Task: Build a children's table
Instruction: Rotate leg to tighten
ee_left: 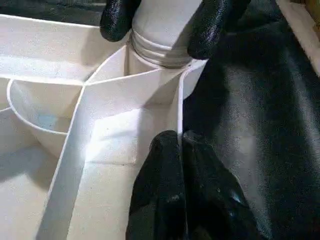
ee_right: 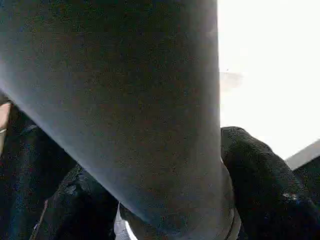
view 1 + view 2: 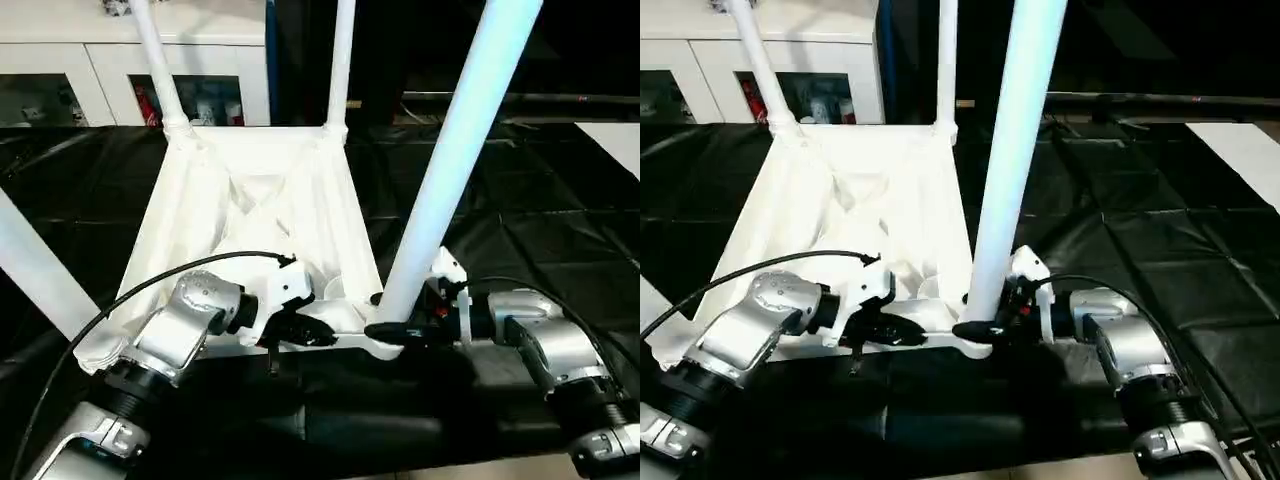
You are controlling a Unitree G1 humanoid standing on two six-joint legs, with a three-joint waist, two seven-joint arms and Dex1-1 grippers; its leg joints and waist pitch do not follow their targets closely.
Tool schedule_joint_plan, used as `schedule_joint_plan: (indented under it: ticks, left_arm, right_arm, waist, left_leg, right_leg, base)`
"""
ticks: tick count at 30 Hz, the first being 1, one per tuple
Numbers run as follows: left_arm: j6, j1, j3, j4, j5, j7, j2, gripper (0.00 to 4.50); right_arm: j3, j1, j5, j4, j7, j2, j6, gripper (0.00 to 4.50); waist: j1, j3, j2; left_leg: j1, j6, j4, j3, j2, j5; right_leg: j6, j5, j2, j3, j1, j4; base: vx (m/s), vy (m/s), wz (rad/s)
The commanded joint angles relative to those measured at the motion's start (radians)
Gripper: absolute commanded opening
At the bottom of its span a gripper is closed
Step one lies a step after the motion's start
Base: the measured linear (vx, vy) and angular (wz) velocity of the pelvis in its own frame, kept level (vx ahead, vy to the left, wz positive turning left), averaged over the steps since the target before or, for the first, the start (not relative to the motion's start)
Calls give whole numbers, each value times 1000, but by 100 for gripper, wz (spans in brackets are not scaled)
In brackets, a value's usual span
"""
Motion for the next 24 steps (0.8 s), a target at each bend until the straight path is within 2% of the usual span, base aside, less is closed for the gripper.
schedule_joint_plan:
  ticks: [1, 2, 3, 5, 6, 7, 8, 9, 10, 13, 16, 17, 18, 21, 23, 24]
  left_arm:
    - [7, -29, 17, 47, 29, 135, -55, 0]
    - [7, -33, 22, 53, 32, 155, -65, 0]
    - [15, -41, 29, 65, 37, 190, -83, 0]
    - [32, -59, 46, 91, 48, 280, -131, 0]
    - [41, -66, 53, 101, 51, 317, -153, 0]
    - [44, -70, 56, 106, 53, 335, -163, 0]
    - [48, -72, 58, 109, 54, 347, -170, 0]
    - [60, -79, 65, 119, 60, 411, -218, 0]
    - [62, -81, 69, 122, 64, 440, -239, 0]
    - [68, -78, 63, 119, 72, 484, -291, 0]
    - [67, -73, 46, 110, 74, 478, -307, 0]
    - [67, -72, 43, 108, 74, 476, -307, 0]
    - [66, -70, 37, 104, 73, 464, -304, 0]
    - [62, -66, 31, 91, 72, 427, -282, 0]
    - [52, -58, 29, 79, 67, 382, -251, 0]
    - [53, -54, 27, 72, 64, 359, -233, 0]
  right_arm:
    - [6, 3, -23, 41, -129, 80, -27, 264]
    - [-2, -2, -38, 62, -177, 96, -43, 264]
    - [-17, -10, -55, 94, -251, 120, -64, 259]
    - [-44, -22, -68, 141, -380, 173, -81, 256]
    - [-58, -27, -71, 156, -435, 197, -85, 256]
    - [-64, -29, -71, 162, -460, 209, -86, 256]
    - [-69, -31, -72, 166, -478, 217, -87, 256]
    - [-84, -36, -76, 179, -563, 268, -91, 255]
    - [-89, -40, -86, 189, -607, 288, -95, 255]
    - [-90, -48, -97, 205, -675, 350, -95, 254]
    - [-64, -47, -110, 203, -658, 370, -126, 254]
    - [-61, -48, -111, 204, -655, 370, -131, 254]
    - [-70, -52, -93, 203, -641, 371, -132, 310]
    - [-87, -62, -52, 186, -581, 358, -113, 330]
    - [-53, -52, -52, 144, -483, 312, -102, 362]
    - [-38, -45, -50, 123, -437, 287, -98, 362]
  waist:
    - [-7, -56, -8]
    - [-11, -55, -8]
    - [-15, -55, -8]
    - [-35, -52, -9]
    - [-35, -52, -9]
    - [-43, -50, -10]
    - [-45, -50, -10]
    - [-48, -50, -11]
    - [-54, -48, -10]
    - [-63, -47, -10]
    - [-70, -49, -8]
    - [-69, -50, -6]
    - [-69, -51, -6]
    - [-69, -50, -5]
    - [-67, -53, 3]
    - [-67, -53, 0]
  left_leg:
    - [29, -3, -79, -25, 56, -291]
    - [28, -9, -80, -26, 54, -307]
    - [30, -24, -82, -31, 54, -337]
    - [30, -46, -85, -39, 51, -397]
    - [30, -46, -85, -39, 51, -397]
    - [29, -50, -85, -44, 49, -435]
    - [32, -49, -84, -46, 48, -457]
    - [33, -48, -83, -46, 48, -464]
    - [35, -50, -82, -46, 47, -476]
    - [36, -46, -80, -52, 43, -509]
    - [27, -43, -88, -59, 45, -520]
    - [29, -43, -89, -59, 46, -523]
    - [33, -41, -88, -57, 47, -527]
    - [31, -36, -90, -54, 47, -531]
    - [27, -32, -92, -53, 48, -511]
    - [27, -29, -92, -51, 48, -506]
  right_leg:
    - [-214, -316, -53, 32, 24, -64]
    - [-207, -344, -53, 32, 23, -67]
    - [-186, -402, -55, 29, 23, -71]
    - [-157, -484, -54, 25, 19, -80]
    - [-157, -484, -54, 25, 19, -80]
    - [-131, -546, -54, 20, 18, -88]
    - [-115, -576, -54, 18, 14, -95]
    - [-110, -584, -54, 18, 12, -97]
    - [-108, -594, -53, 19, 4, -101]
    - [-84, -653, -54, 10, 5, -112]
    - [-75, -630, -53, 4, 14, -112]
    - [-78, -617, -53, 4, 12, -112]
    - [-90, -587, -52, 6, 7, -113]
    - [-110, -546, -51, 11, 8, -108]
    - [-127, -496, -51, 15, 13, -101]
    - [-132, -480, -49, 16, 14, -101]
  base:
    - [0, 0, 0]
    - [0, 0, 0]
    - [0, 0, 0]
    - [-60, 5, -6]
    - [-52, 14, -9]
    - [0, 0, 0]
    - [0, 0, 0]
    - [0, 0, 0]
    - [0, 0, 0]
    - [0, 0, 0]
    - [0, 0, 0]
    - [0, 0, 0]
    - [0, 0, 0]
    - [0, 0, 0]
    - [0, 0, 0]
    - [0, 0, 0]
